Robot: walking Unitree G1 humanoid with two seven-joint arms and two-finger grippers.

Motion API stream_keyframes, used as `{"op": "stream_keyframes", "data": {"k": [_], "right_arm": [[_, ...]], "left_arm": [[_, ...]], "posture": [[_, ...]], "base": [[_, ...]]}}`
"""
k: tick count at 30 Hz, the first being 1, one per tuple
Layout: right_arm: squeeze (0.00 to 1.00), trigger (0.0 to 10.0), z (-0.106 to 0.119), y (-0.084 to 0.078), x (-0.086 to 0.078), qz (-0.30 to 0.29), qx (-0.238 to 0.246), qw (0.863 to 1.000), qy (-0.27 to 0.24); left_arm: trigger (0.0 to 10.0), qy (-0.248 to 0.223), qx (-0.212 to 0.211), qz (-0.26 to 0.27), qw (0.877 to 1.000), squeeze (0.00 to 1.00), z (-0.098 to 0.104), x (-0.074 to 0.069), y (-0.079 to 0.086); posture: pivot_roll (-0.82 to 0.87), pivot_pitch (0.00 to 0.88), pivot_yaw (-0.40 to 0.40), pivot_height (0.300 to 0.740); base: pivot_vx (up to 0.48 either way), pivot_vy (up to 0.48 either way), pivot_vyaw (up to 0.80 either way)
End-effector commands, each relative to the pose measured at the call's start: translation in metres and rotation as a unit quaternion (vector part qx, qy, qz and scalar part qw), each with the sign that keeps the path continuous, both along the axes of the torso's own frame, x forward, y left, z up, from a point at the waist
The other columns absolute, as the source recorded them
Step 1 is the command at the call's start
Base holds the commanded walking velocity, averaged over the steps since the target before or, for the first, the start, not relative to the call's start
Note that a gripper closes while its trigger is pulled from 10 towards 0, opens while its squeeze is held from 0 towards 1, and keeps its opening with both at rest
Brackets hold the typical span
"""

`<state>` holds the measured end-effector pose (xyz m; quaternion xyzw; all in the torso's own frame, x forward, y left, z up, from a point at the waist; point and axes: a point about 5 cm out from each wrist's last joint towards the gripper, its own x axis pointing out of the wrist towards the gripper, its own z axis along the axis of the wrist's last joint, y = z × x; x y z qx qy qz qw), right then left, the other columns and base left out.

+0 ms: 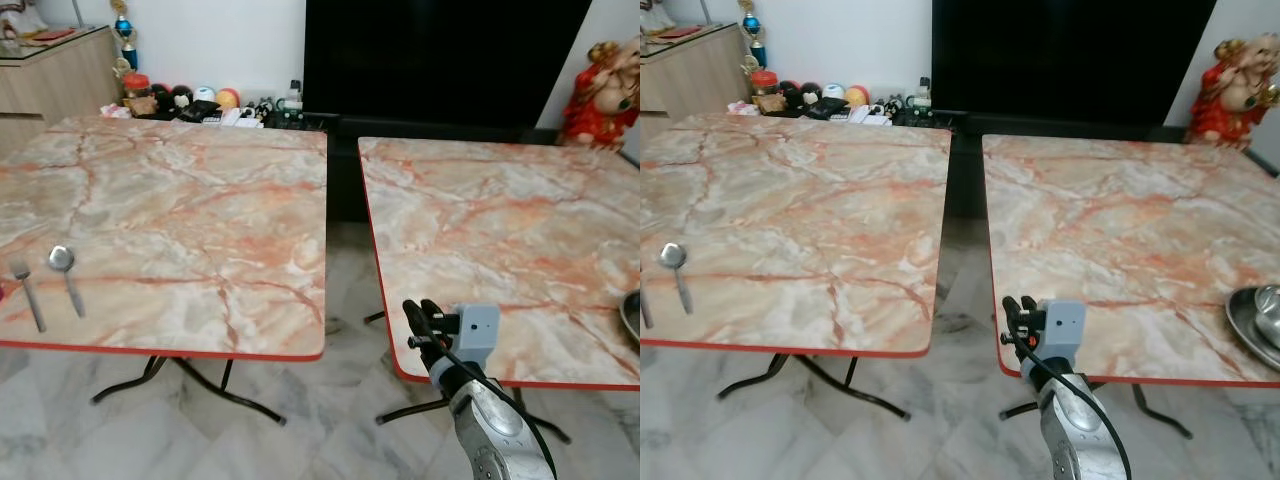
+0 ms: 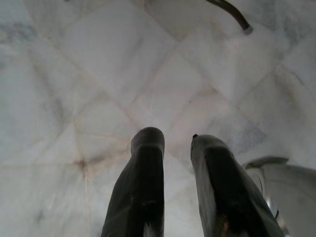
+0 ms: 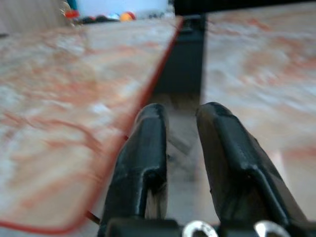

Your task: Setting the table

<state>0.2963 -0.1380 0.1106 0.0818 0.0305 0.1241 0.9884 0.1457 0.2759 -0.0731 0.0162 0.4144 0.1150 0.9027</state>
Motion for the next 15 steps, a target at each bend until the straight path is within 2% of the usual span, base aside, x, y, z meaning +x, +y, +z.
{"op": "stream_keyframes", "data": {"k": [1,15], "right_arm": [[0.00,10.0,0.0059,0.0004,0.0023,0.006,-0.010,1.000,-0.012],[0.00,10.0,0.0127,0.0031,0.0043,0.023,-0.024,0.999,-0.034]], "left_arm": [[10.0,0.003,-0.009,0.009,1.000,0.00,-0.0026,-0.0022,-0.0040],[10.0,0.004,-0.010,0.015,1.000,0.00,-0.0035,-0.0049,-0.0039]], "posture": [[0.11,0.000,-0.065,0.740],[0.11,0.003,-0.070,0.740]], "base": [[0.000,0.345,0.00],[0.000,0.470,0.00]]}}
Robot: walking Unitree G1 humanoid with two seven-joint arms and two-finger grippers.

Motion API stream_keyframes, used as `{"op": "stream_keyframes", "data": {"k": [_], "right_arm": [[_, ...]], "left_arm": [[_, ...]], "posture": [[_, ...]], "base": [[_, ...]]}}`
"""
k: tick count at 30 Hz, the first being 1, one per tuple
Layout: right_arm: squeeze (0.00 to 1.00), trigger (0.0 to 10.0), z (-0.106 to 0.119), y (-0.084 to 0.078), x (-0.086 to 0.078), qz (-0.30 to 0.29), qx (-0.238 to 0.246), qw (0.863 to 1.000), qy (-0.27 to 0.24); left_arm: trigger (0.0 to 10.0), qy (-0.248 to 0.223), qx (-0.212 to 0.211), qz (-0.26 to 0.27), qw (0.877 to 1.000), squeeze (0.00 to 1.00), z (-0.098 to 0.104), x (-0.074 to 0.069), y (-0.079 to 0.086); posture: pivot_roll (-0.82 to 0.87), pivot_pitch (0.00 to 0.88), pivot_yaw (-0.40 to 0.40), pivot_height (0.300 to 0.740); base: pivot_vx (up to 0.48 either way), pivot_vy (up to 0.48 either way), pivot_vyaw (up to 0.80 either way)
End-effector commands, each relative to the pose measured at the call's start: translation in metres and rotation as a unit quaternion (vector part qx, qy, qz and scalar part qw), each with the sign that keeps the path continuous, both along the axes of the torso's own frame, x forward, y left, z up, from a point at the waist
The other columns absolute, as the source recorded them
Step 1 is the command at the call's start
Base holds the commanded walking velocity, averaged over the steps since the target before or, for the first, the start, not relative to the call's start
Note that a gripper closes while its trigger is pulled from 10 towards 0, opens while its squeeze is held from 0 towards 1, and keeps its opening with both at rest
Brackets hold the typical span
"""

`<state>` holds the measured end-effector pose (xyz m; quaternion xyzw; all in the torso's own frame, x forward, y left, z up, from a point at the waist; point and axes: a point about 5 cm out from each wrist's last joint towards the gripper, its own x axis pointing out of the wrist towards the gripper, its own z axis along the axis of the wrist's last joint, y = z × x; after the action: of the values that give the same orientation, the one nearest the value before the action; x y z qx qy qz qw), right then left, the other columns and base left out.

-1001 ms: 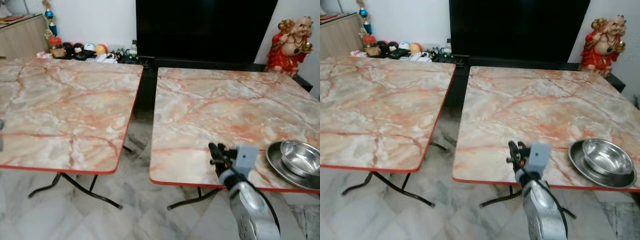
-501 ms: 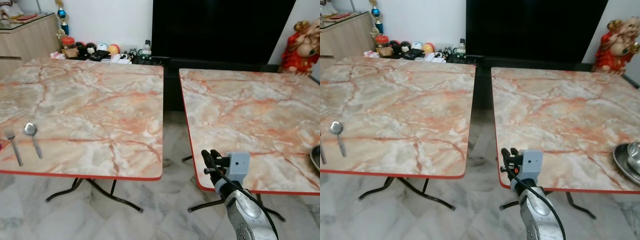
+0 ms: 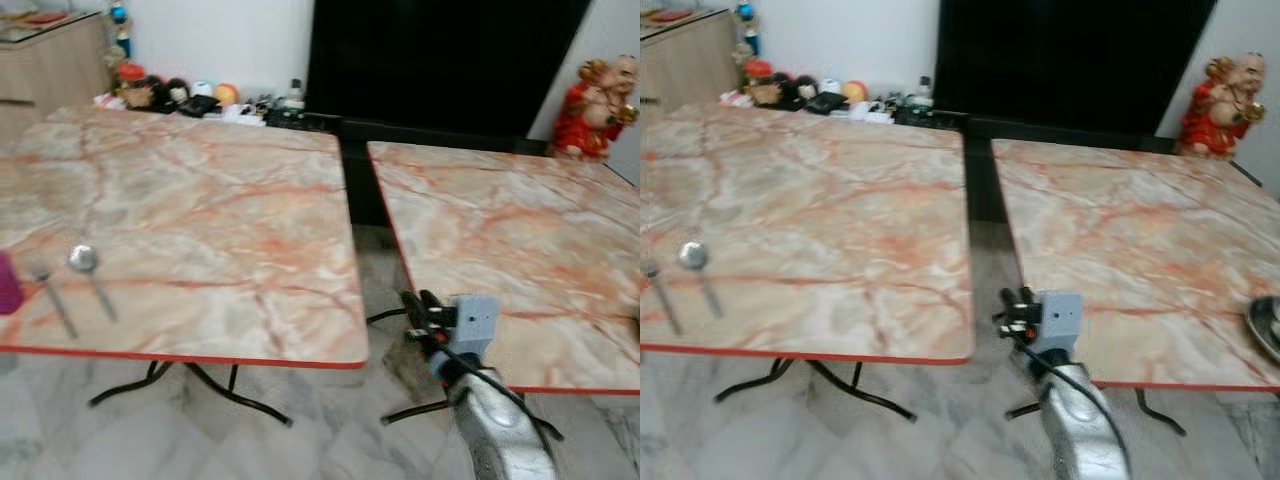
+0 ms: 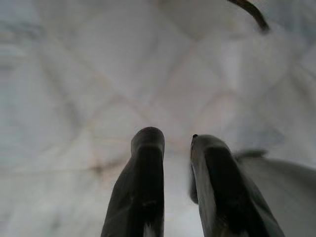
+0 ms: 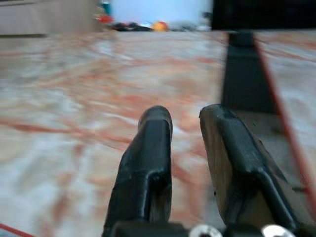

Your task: Setting the table

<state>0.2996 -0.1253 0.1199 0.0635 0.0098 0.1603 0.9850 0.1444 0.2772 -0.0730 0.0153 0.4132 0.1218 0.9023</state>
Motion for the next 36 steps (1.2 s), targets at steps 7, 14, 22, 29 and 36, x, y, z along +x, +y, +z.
{"op": "stream_keyframes", "data": {"k": [7,14,22,29,36], "right_arm": [[0.00,10.0,0.0035,-0.0083,0.0012,-0.011,-0.007,1.000,-0.010],[0.00,10.0,0.0032,-0.0077,0.0031,-0.015,0.002,1.000,-0.009],[0.00,10.0,0.0048,-0.0044,0.0045,-0.011,0.004,1.000,-0.013],[0.00,10.0,0.0066,-0.0026,0.0058,-0.007,0.001,1.000,-0.018],[0.00,10.0,0.0086,-0.0004,0.0075,-0.003,0.003,1.000,-0.021]], "left_arm": [[10.0,0.005,-0.011,0.008,1.000,0.00,-0.0034,-0.0040,-0.0042],[10.0,0.004,-0.009,0.009,1.000,0.00,-0.0024,-0.0033,-0.0023],[10.0,0.003,-0.008,0.009,1.000,0.00,-0.0019,-0.0021,-0.0022],[10.0,0.002,-0.007,0.010,1.000,0.00,-0.0016,-0.0018,-0.0017],[10.0,0.001,-0.007,0.013,1.000,0.00,-0.0016,-0.0016,-0.0017]], "posture": [[0.12,0.004,-0.067,0.740],[0.12,0.005,-0.064,0.740],[0.13,0.005,-0.062,0.740],[0.13,0.003,-0.064,0.740],[0.13,0.004,-0.067,0.740]], "base": [[0.000,0.480,0.51],[0.000,0.480,0.00],[0.000,0.480,0.00],[0.000,0.480,0.00],[0.000,0.480,0.00]]}}
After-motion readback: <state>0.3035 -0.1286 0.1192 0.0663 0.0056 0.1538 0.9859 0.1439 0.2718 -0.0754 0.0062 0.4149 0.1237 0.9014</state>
